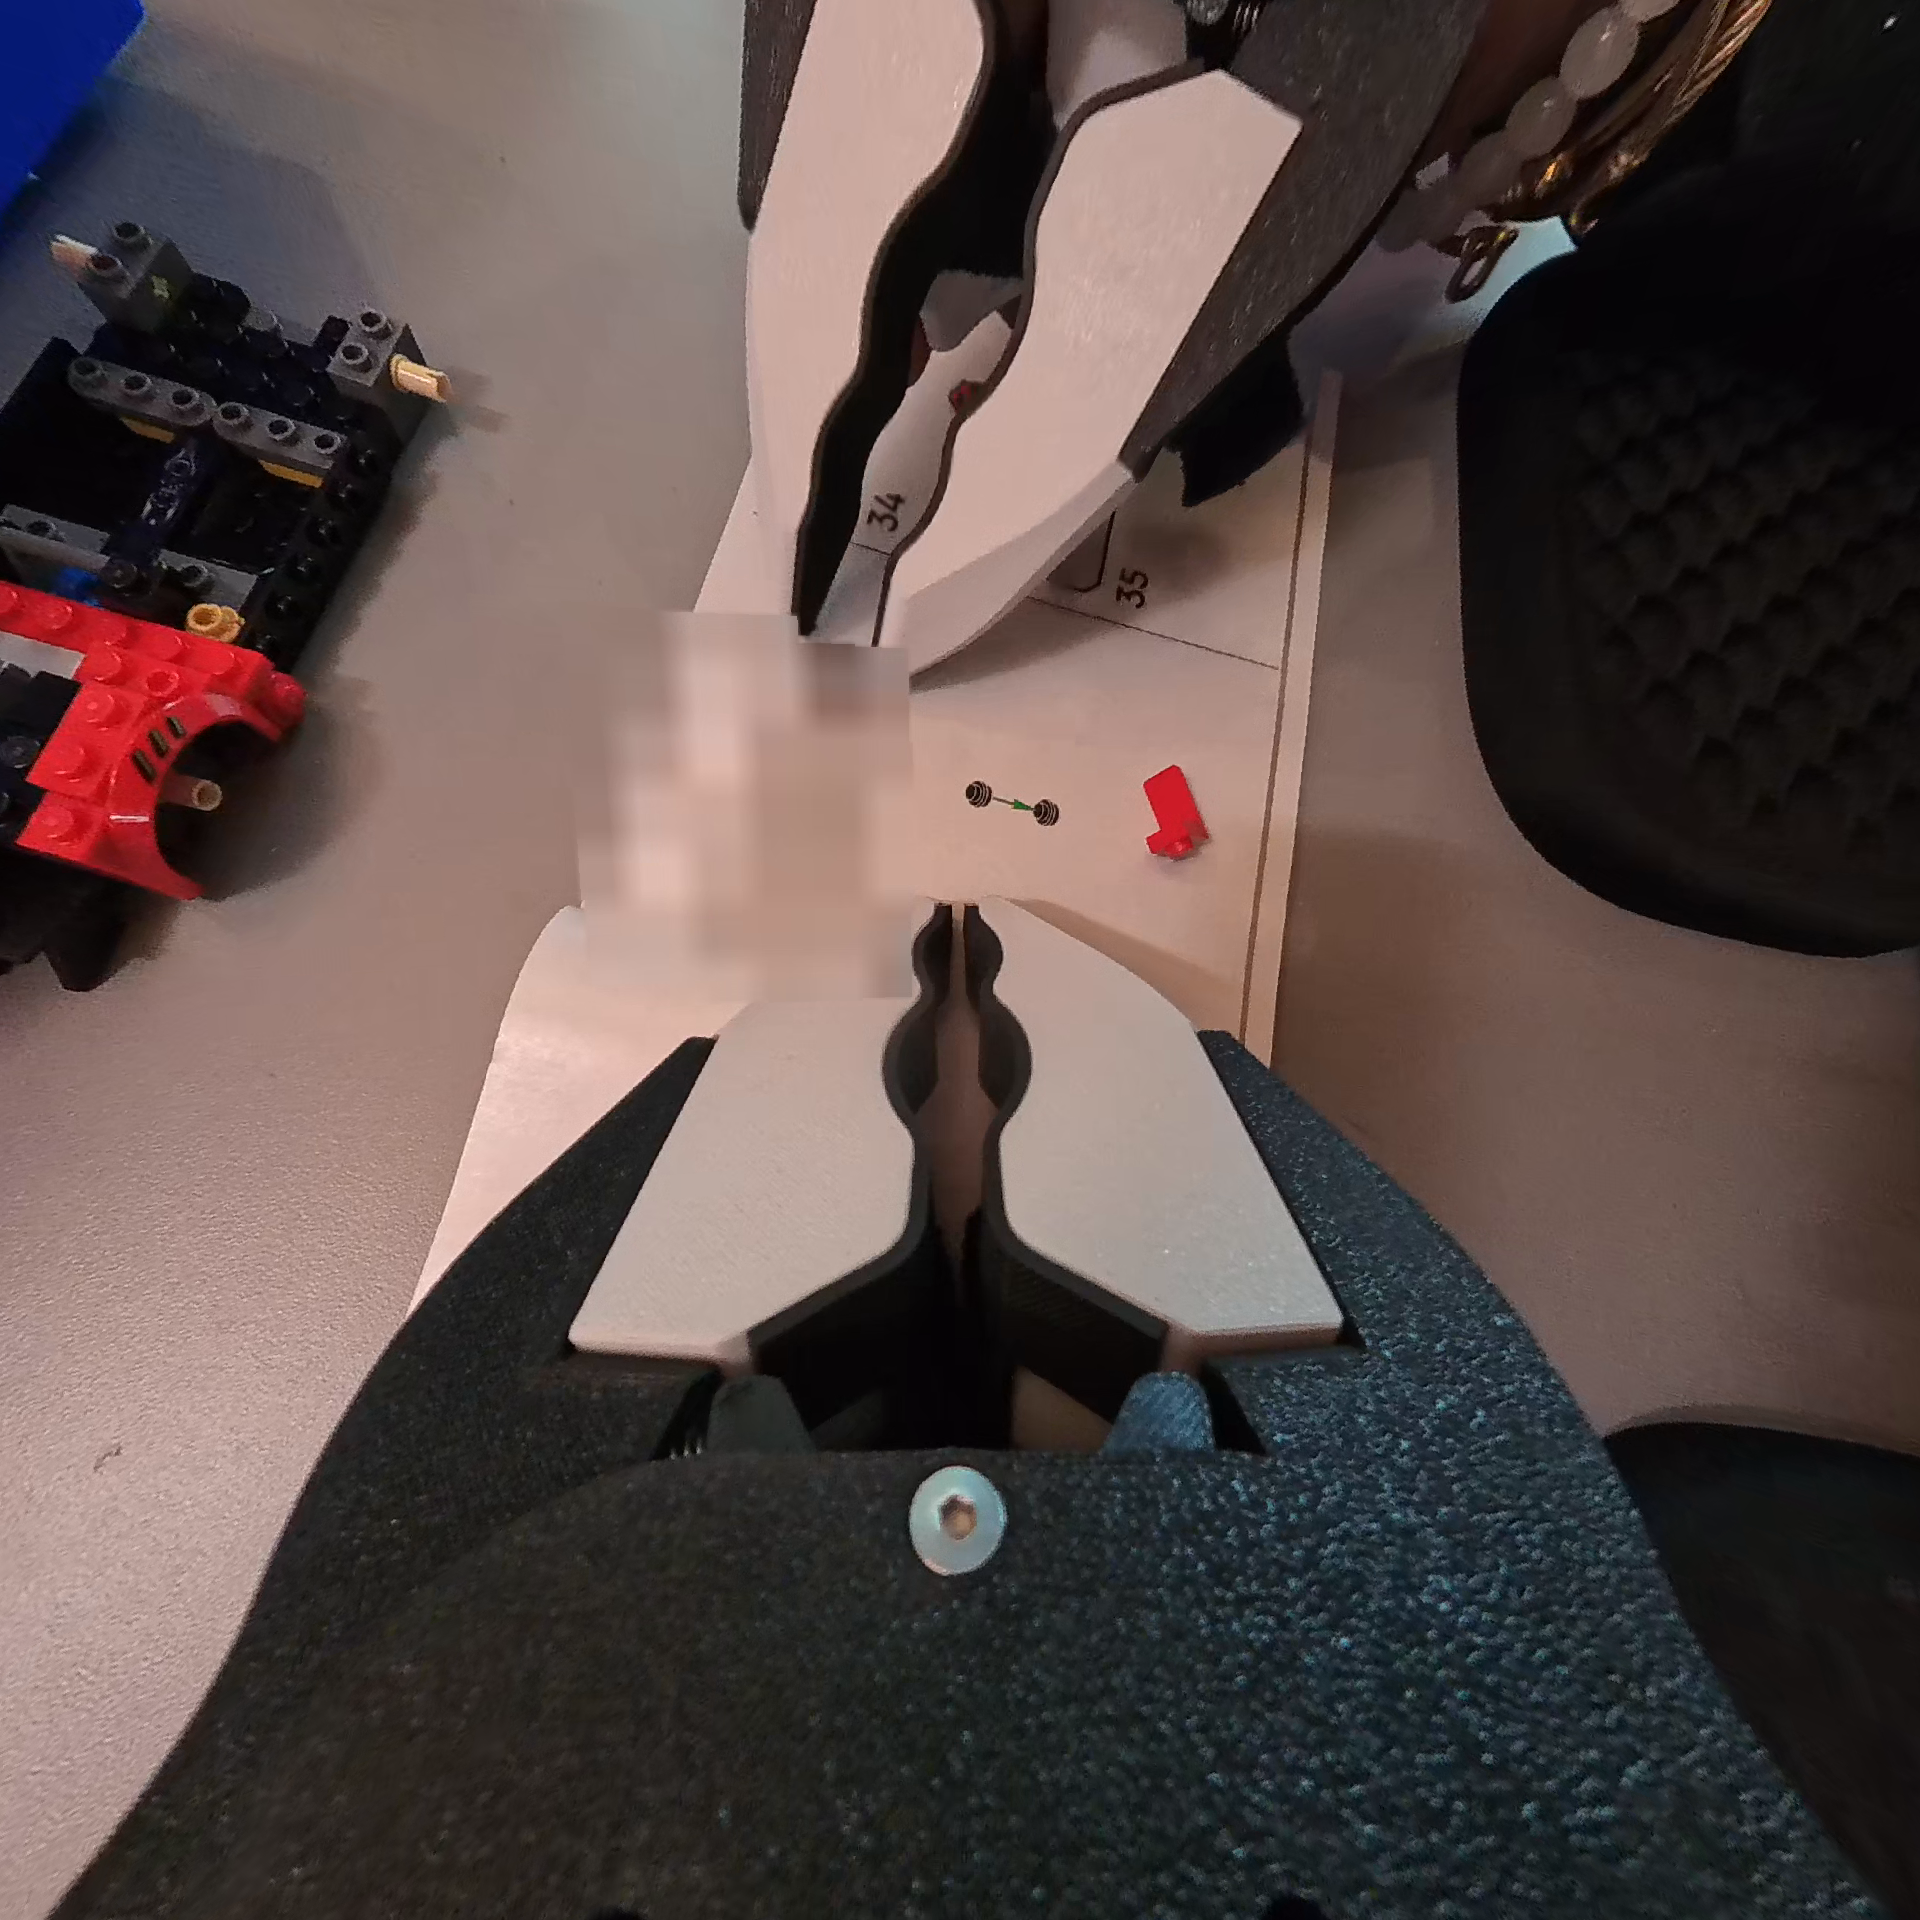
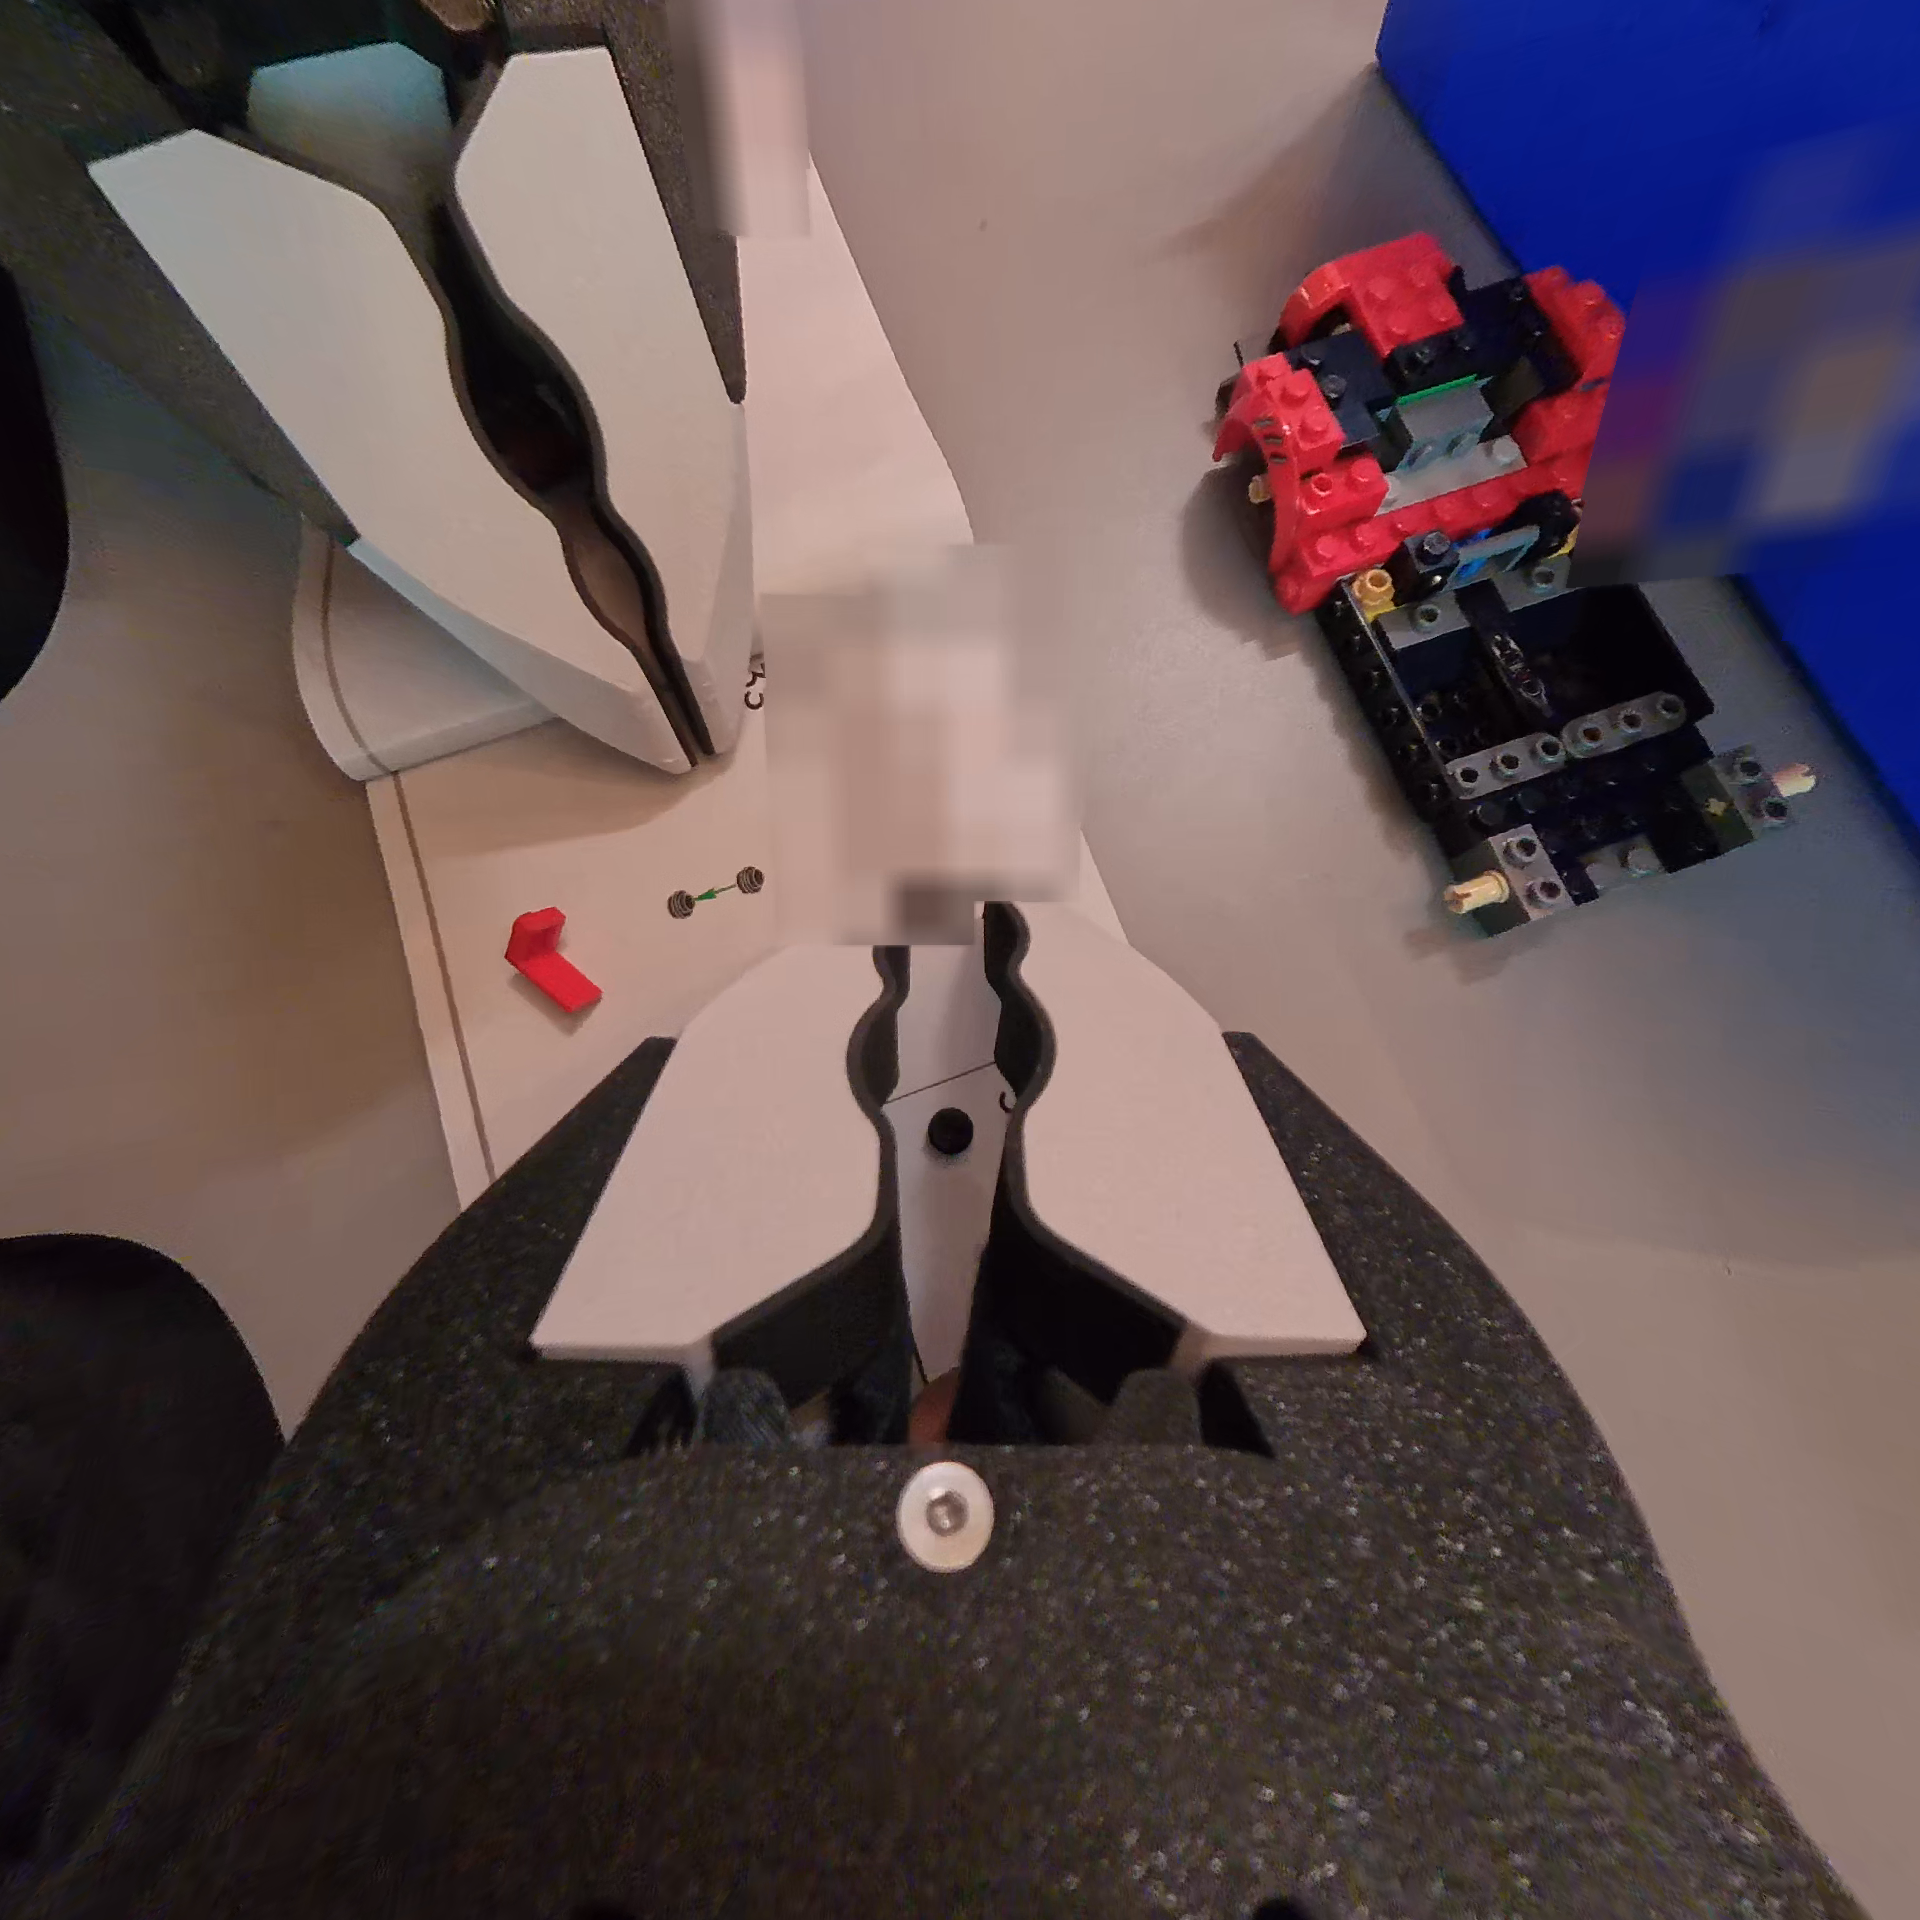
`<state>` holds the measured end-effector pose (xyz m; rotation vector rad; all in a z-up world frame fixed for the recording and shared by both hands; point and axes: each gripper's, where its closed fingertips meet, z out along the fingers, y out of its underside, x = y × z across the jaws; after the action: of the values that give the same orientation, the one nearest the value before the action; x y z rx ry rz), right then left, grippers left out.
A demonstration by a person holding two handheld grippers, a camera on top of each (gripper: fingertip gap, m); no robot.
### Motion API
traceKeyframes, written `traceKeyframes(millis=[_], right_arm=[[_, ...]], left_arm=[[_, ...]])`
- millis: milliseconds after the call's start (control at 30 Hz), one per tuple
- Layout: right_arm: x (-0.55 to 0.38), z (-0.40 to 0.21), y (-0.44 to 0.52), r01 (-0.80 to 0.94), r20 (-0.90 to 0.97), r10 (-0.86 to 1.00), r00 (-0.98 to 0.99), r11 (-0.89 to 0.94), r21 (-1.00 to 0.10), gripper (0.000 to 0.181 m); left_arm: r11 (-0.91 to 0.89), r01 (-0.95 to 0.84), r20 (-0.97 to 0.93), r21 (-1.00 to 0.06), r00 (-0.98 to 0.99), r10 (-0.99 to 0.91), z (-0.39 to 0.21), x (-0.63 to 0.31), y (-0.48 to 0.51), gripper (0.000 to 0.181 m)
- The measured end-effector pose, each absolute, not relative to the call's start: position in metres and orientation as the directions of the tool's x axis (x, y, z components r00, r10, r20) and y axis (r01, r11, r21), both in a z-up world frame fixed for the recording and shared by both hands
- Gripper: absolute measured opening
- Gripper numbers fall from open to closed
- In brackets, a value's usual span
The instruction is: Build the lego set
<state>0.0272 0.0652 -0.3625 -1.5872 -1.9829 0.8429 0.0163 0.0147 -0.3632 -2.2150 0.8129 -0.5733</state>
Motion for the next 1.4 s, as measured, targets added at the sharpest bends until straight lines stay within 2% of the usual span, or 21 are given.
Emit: traceKeyframes(millis=[200, 267, 333, 400, 433, 467, 533, 600, 800, 1400], right_arm=[[0.024, -0.364, 0.063, 0.689, -0.035, 0.974, -0.223, 0.133, -0.712, 0.007], [0.023, -0.361, 0.065, 0.678, -0.061, 0.978, -0.198, 0.091, -0.729, 0.007], [0.02, -0.347, 0.065, 0.629, -0.173, 0.972, -0.16, -0.035, -0.776, 0.007], [0.016, -0.318, 0.061, 0.523, -0.394, 0.906, -0.153, -0.264, -0.811, 0.007], [0.014, -0.298, 0.059, 0.448, -0.528, 0.832, -0.171, -0.412, -0.793, 0.007], [0.013, -0.278, 0.057, 0.376, -0.656, 0.725, -0.21, -0.56, -0.738, 0.006], [0.015, -0.243, 0.054, 0.301, -0.835, 0.435, -0.336, -0.791, -0.533, 0.006], [0.017, -0.23, 0.049, 0.315, -0.894, 0.212, -0.396, -0.883, -0.349, 0.006], [0.013, -0.23, 0.029, 0.359, -0.908, 0.087, -0.411, -0.9, -0.249, 0.006], [0.009, -0.234, 0.025, 0.341, -0.913, 0.07, -0.403, -0.914, -0.221, 0.006]], left_arm=[[-0.558, -0.383, 0.16, -0.736, 0.703, -0.693, -0.363, 0.017, 0.014, 0.002], [-0.547, -0.389, 0.147, -0.741, 0.701, -0.698, -0.362, 0.017, 0.015, 0.009], [-0.499, -0.409, 0.053, -0.764, 0.731, -0.68, -0.358, 0.011, 0.024, 0.029], [-0.354, -0.442, -0.117, -0.824, 0.745, -0.657, -0.34, 0.008, 0.037, 0.032], [-0.246, -0.45, -0.213, -0.859, 0.75, -0.626, -0.324, 0.009, 0.043, 0.032], [-0.126, -0.448, -0.299, -0.885, 0.755, -0.584, -0.305, 0.011, 0.047, 0.03], [0.088, -0.435, -0.42, -0.896, 0.768, -0.483, -0.269, 0.014, 0.047, 0.024], [0.199, -0.44, -0.482, -0.876, 0.774, -0.409, -0.248, 0.016, 0.043, 0.021], [0.309, -0.453, -0.544, -0.836, 0.757, -0.363, -0.229, 0.022, 0.033, 0.016], [0.244, -0.466, -0.526, -0.85, 0.759, -0.383, -0.237, 0.018, 0.036, 0.008]])
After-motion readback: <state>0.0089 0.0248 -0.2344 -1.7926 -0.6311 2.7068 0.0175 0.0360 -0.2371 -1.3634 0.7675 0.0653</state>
